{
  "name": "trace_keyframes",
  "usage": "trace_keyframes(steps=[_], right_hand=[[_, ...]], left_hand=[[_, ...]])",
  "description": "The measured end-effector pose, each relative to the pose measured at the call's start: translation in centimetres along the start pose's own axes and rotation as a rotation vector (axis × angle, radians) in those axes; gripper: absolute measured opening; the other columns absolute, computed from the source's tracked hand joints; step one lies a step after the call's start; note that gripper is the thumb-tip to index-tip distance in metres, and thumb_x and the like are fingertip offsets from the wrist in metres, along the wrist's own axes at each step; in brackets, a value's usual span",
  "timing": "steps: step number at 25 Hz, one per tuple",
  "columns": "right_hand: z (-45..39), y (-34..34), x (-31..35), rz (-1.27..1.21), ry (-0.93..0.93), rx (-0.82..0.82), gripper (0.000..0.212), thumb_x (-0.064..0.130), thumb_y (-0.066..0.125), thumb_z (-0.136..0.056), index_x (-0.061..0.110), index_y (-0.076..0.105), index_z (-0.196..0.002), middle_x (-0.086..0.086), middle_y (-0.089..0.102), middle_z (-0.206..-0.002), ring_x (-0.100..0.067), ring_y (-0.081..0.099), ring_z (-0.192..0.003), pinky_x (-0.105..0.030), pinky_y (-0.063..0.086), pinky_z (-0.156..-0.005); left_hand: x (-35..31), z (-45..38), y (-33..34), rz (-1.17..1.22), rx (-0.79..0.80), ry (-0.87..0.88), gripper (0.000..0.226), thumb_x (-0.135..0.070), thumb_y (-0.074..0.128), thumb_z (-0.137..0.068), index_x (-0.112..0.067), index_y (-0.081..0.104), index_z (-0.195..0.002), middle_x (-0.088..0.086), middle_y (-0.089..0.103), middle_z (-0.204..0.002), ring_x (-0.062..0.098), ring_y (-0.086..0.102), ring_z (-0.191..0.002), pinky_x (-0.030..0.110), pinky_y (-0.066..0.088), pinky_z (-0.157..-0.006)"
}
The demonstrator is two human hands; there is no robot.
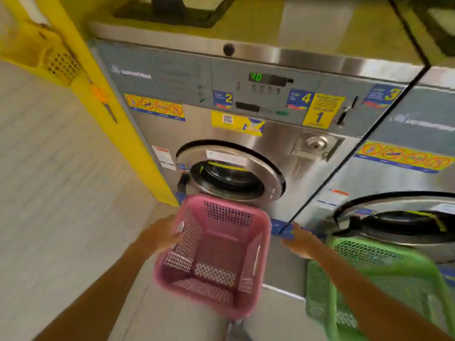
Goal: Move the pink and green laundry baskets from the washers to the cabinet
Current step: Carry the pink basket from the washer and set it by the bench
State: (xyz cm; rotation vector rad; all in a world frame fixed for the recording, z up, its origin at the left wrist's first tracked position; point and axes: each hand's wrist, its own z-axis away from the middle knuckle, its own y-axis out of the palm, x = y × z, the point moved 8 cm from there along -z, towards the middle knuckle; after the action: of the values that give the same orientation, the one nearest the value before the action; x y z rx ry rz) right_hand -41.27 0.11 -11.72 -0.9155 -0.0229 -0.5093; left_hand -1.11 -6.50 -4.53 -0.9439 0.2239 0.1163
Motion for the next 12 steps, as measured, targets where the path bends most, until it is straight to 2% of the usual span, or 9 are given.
trace_keyframes(steps=[2, 4, 5, 7, 8, 10, 12], right_hand=[[-3.1, 5.0, -0.3, -0.007, 0.019, 0.091, 0.084, 0.042, 0.051, -0.098, 0.003, 0.005, -0.156, -0.023, 0.037, -0.154, -0.035, 0.043, -0.137, -0.034, 0.036, -0.105], [-5.3, 10.3, -0.9, -0.044, 0.08, 0.142, 0.086, 0.044, 0.048, -0.099, 0.002, -0.001, -0.155, -0.026, 0.033, -0.154, -0.038, 0.039, -0.14, -0.038, 0.033, -0.109], [-6.5, 12.9, -1.3, -0.095, 0.115, 0.156, 0.088, 0.046, 0.048, -0.098, 0.002, -0.002, -0.155, -0.029, 0.043, -0.147, -0.041, 0.043, -0.135, -0.041, 0.036, -0.107], [-8.1, 17.4, -2.0, -0.161, 0.177, 0.18, 0.092, 0.05, 0.052, -0.095, 0.007, -0.002, -0.156, -0.026, 0.065, -0.115, -0.044, 0.06, -0.115, -0.047, 0.049, -0.093], [-8.8, 18.8, -2.1, -0.175, 0.181, 0.159, 0.093, 0.052, 0.053, -0.093, 0.01, 0.0, -0.157, -0.025, 0.068, -0.109, -0.044, 0.065, -0.106, -0.048, 0.053, -0.087], [-9.1, 20.5, -2.0, -0.242, 0.131, 0.106, 0.089, 0.054, 0.057, -0.089, 0.015, 0.011, -0.155, -0.025, 0.069, -0.111, -0.045, 0.067, -0.097, -0.049, 0.055, -0.081], [-9.9, 21.3, -1.9, -0.362, 0.098, 0.018, 0.083, 0.052, 0.064, -0.08, 0.016, 0.025, -0.145, -0.024, 0.069, -0.101, -0.045, 0.069, -0.08, -0.055, 0.057, -0.067]], left_hand=[[2.0, -3.5, 3.3, 0.06, 0.011, -0.055, 0.062, -0.031, 0.056, -0.096, -0.004, 0.033, -0.148, 0.021, 0.047, -0.146, 0.032, 0.049, -0.132, 0.034, 0.037, -0.105], [5.0, -6.7, 7.4, 0.148, -0.021, -0.113, 0.071, -0.035, 0.061, -0.087, -0.013, 0.033, -0.149, 0.022, 0.054, -0.138, 0.037, 0.054, -0.125, 0.043, 0.044, -0.102], [6.2, -8.2, 9.8, 0.184, -0.028, -0.133, 0.077, -0.036, 0.061, -0.083, -0.018, 0.03, -0.151, 0.022, 0.055, -0.135, 0.039, 0.056, -0.121, 0.047, 0.046, -0.099], [8.6, -10.5, 13.5, 0.192, -0.013, -0.215, 0.086, -0.032, 0.066, -0.082, -0.017, 0.02, -0.154, 0.022, 0.044, -0.145, 0.042, 0.048, -0.129, 0.053, 0.043, -0.103], [9.4, -11.7, 14.4, 0.174, -0.024, -0.263, 0.09, -0.032, 0.067, -0.084, -0.014, 0.015, -0.155, 0.022, 0.033, -0.153, 0.043, 0.039, -0.137, 0.053, 0.038, -0.108], [10.4, -14.4, 15.5, 0.195, -0.045, -0.297, 0.096, -0.035, 0.067, -0.085, -0.012, 0.006, -0.157, 0.019, 0.017, -0.161, 0.04, 0.025, -0.145, 0.053, 0.03, -0.114], [11.7, -17.1, 16.8, 0.242, -0.12, -0.29, 0.096, -0.036, 0.066, -0.085, -0.012, 0.006, -0.156, 0.019, 0.021, -0.159, 0.04, 0.029, -0.143, 0.054, 0.031, -0.112]])
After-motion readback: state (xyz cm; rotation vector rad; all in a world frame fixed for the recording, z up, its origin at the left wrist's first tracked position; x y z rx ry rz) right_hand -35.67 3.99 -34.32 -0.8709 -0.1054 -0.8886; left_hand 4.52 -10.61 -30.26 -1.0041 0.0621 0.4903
